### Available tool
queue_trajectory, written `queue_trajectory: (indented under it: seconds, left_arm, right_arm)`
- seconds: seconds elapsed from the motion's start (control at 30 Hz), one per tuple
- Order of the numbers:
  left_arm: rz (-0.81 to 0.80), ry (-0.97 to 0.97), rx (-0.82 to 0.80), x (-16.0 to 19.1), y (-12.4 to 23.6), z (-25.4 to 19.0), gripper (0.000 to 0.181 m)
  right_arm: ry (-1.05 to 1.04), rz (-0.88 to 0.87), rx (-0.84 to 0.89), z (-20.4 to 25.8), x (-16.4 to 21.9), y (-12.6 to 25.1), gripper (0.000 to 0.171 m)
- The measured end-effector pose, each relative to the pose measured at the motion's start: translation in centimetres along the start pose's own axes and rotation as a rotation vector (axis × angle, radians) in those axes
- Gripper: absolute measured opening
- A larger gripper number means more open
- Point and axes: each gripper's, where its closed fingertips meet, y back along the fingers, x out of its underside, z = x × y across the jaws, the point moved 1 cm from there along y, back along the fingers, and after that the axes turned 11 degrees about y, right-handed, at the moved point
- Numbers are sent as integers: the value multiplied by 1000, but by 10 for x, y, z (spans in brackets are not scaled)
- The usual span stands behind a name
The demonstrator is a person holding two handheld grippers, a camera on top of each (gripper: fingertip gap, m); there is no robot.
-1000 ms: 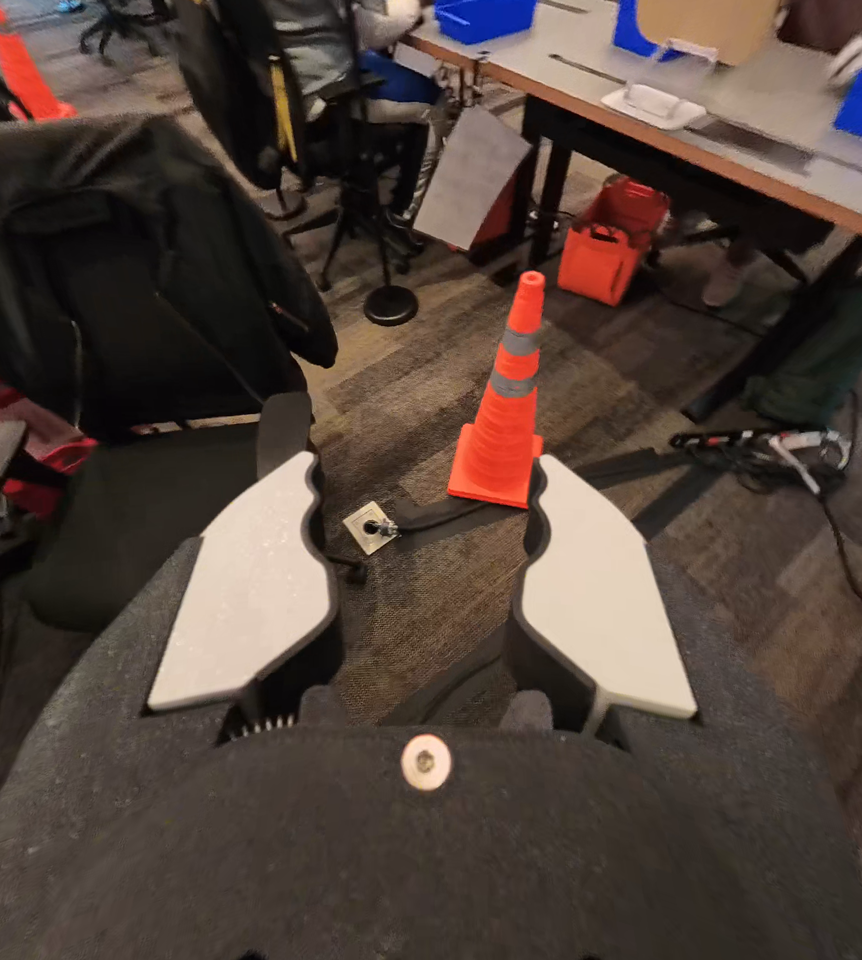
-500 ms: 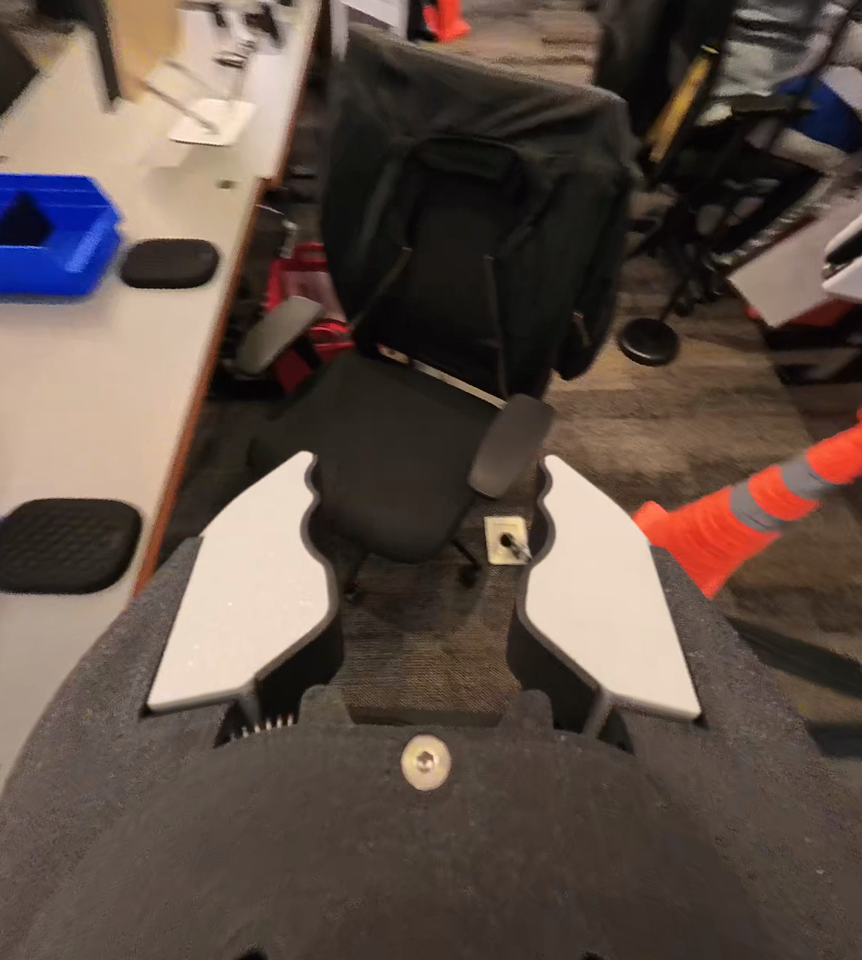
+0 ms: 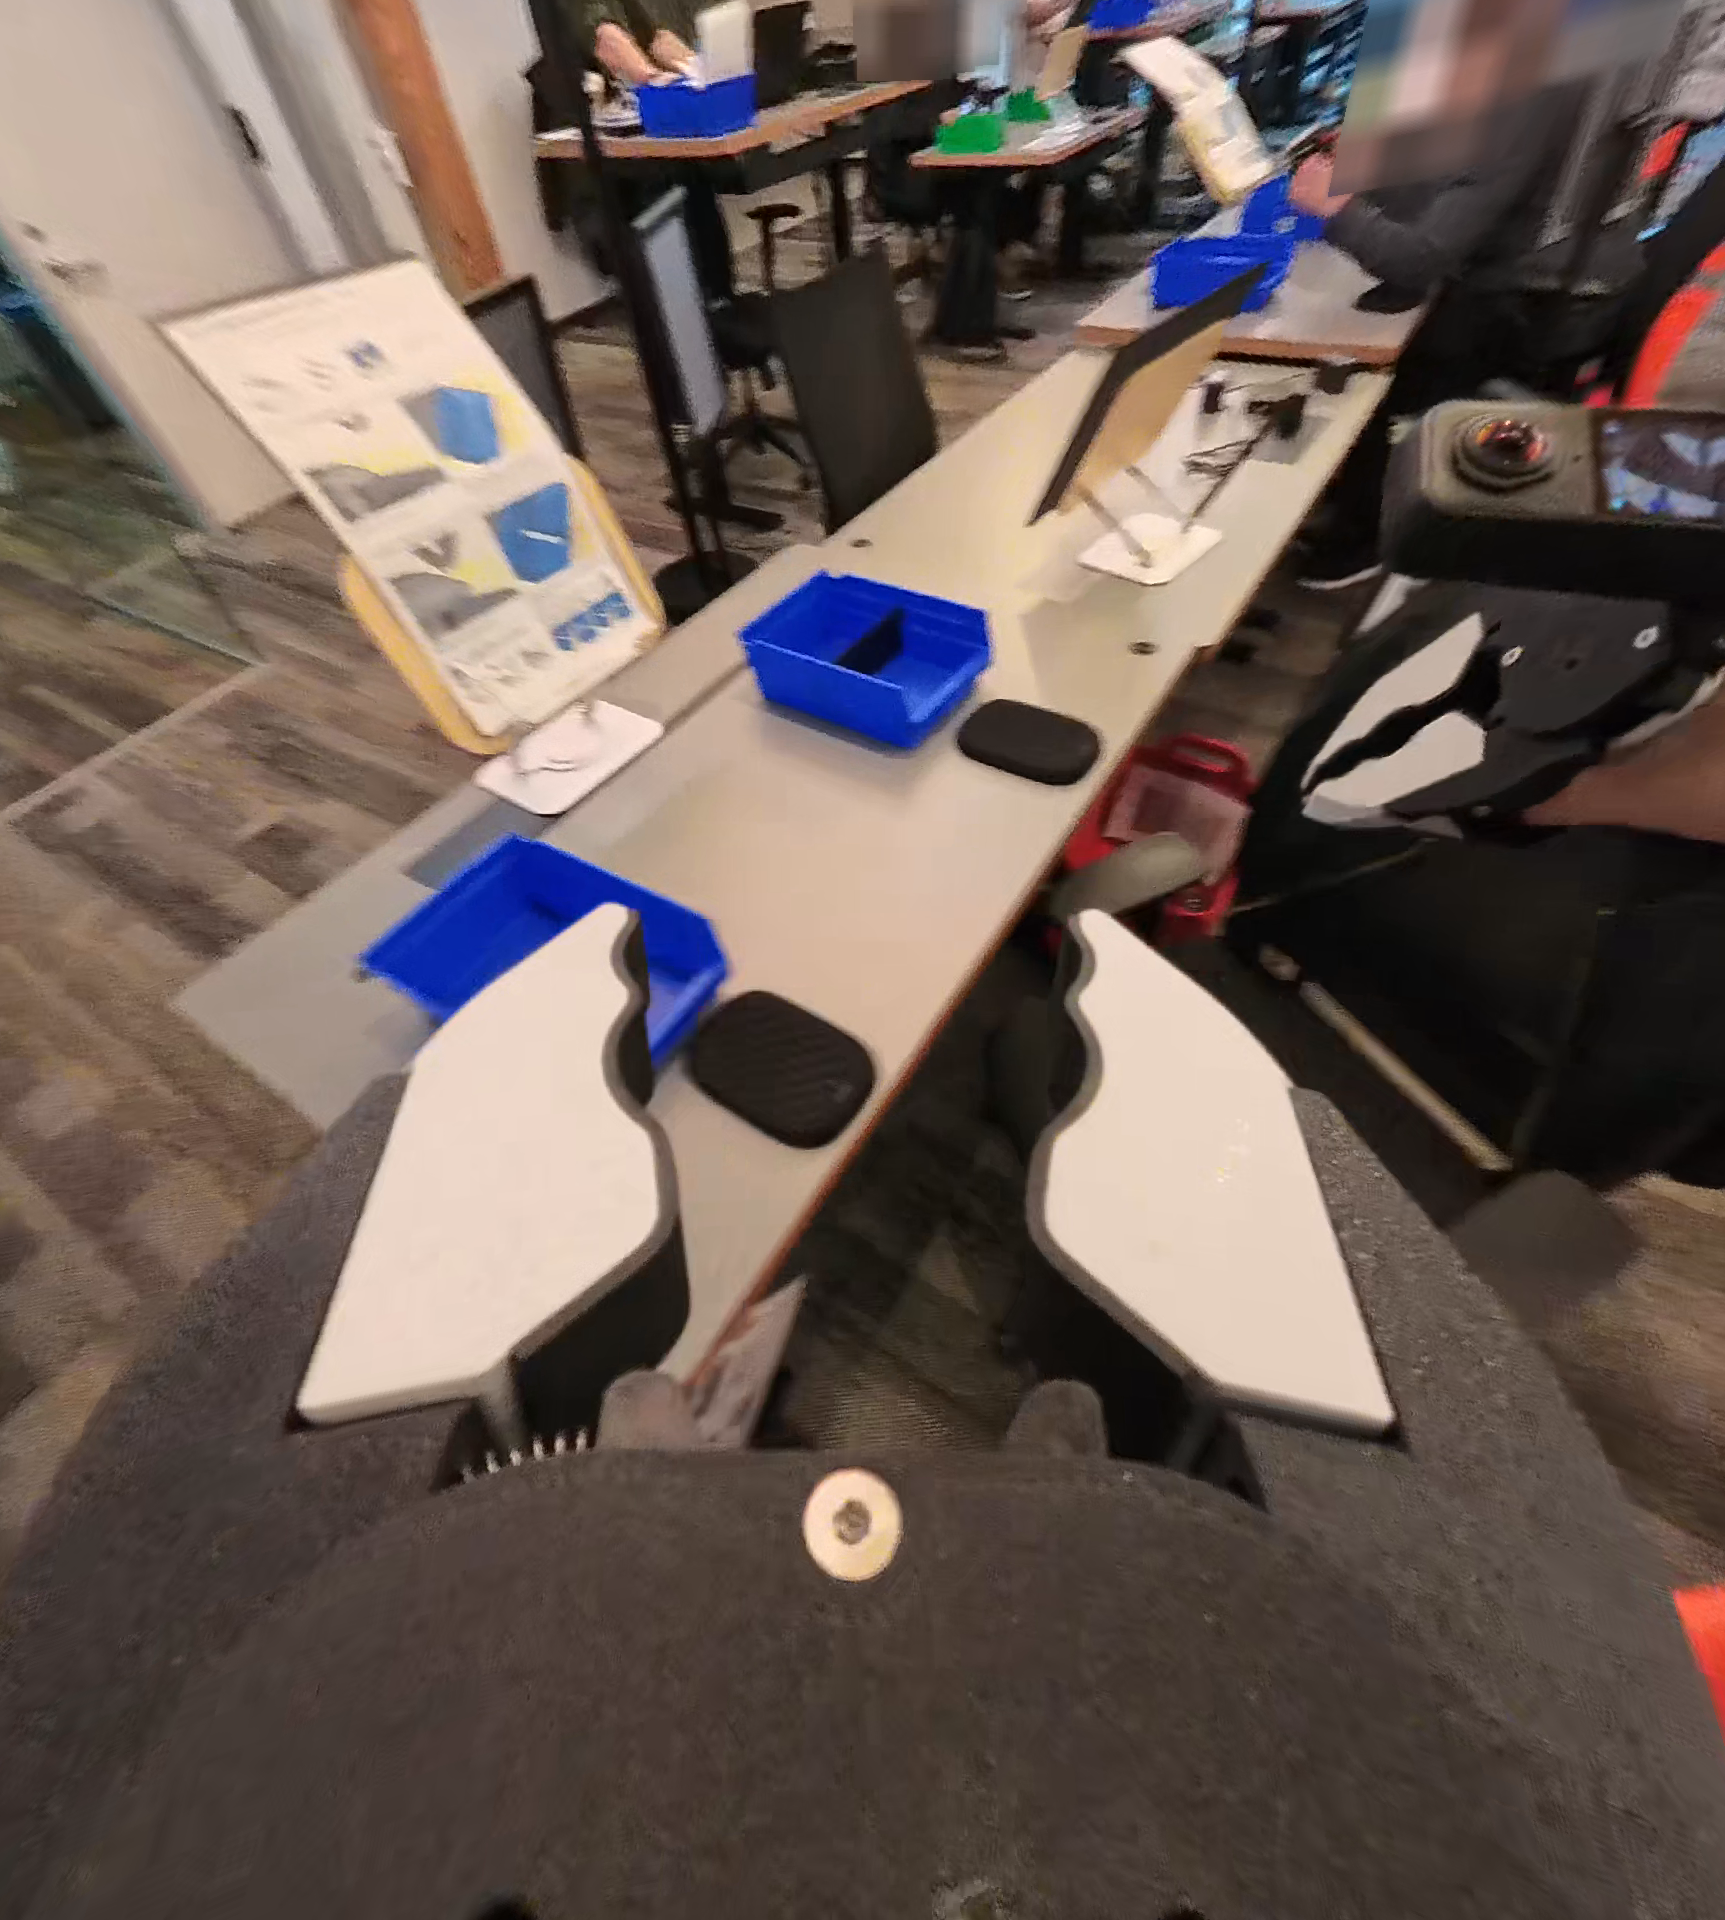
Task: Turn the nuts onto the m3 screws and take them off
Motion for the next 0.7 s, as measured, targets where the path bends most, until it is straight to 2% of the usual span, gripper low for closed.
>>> queue_trajectory:
  seconds: [0.1, 0.2, 0.3, 0.47, 0.7]
  left_arm:
    - [0, -55, -98, -18, -7, 36, 75]
    - [30, -87, -150, -31, -30, 60, 76]
    - [49, -119, -207, -45, -63, 81, 77]
    - [66, -141, -337, -67, -122, 109, 77]
    - [52, -55, -374, -85, -209, 129, 79]
  right_arm:
    - [14, -5, -38, -32, -18, -45, 8]
    - [48, 38, -73, -63, -22, -89, 8]
    - [88, 79, -87, -105, -22, -129, 9]
    - [125, 53, -88, -195, -30, -193, 8]
    - [60, 70, -121, -331, -32, -279, 7]
